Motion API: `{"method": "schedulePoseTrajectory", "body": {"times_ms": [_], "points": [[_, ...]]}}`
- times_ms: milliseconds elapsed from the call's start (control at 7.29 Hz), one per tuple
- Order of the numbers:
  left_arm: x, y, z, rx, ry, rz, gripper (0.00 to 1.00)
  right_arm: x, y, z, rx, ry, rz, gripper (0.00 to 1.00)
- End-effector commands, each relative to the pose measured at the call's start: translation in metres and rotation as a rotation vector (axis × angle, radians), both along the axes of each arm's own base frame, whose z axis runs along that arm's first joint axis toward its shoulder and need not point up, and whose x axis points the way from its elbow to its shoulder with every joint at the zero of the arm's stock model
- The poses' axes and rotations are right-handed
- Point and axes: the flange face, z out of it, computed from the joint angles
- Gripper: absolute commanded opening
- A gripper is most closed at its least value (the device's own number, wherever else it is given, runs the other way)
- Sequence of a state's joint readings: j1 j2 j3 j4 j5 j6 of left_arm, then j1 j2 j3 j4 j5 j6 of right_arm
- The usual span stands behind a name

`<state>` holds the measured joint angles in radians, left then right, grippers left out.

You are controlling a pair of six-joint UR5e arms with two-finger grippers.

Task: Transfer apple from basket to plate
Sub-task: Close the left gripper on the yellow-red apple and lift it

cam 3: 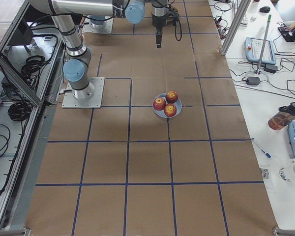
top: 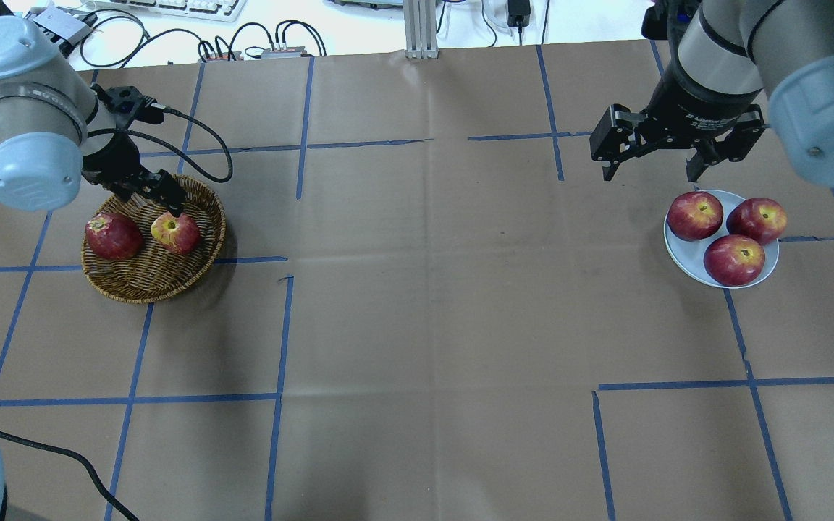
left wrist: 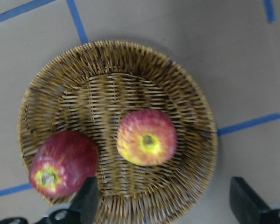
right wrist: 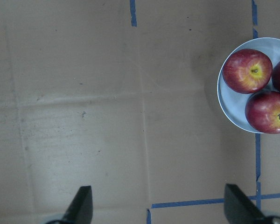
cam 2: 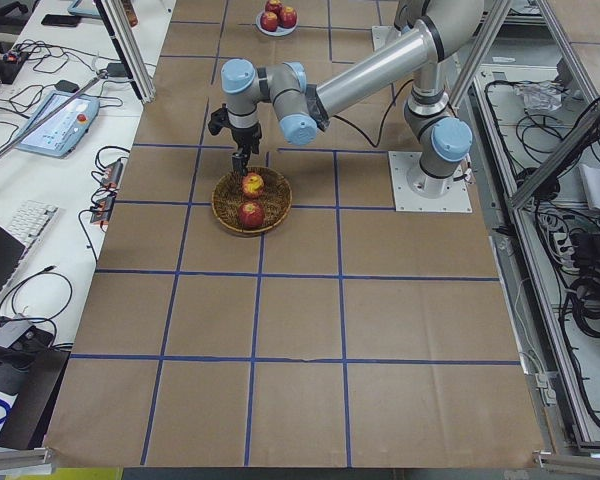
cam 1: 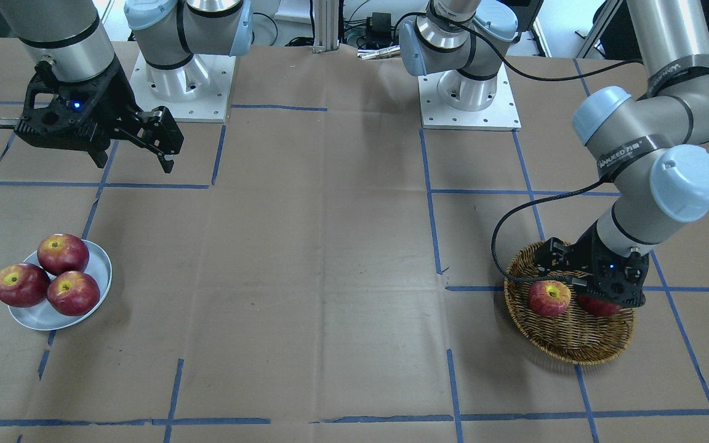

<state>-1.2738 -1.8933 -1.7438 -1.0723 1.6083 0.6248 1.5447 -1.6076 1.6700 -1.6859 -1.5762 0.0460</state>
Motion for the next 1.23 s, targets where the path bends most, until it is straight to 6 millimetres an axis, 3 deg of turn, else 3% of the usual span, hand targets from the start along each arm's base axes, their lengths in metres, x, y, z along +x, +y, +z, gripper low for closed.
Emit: {"method": "schedulePoseTrajectory", "body": {"times_ms": [0,685,823,1097], "points": [[0.002,-0.003,-0.028,0.030,0.011,0.007,0.99,0.000,0.001,0.000,-0.001,-0.001,0.000,1.00],[0.008,-0.015,-0.089,0.055,0.014,0.036,0.98,0.000,0.000,0.001,-0.003,0.001,0.000,1.00],[0.008,-0.015,-0.091,0.057,0.017,0.045,0.76,0.000,0.000,0.001,-0.003,0.001,0.000,1.00],[0.008,-0.013,-0.092,0.064,0.011,0.045,0.54,0.001,0.000,0.001,-0.003,0.001,0.001,1.00]]}}
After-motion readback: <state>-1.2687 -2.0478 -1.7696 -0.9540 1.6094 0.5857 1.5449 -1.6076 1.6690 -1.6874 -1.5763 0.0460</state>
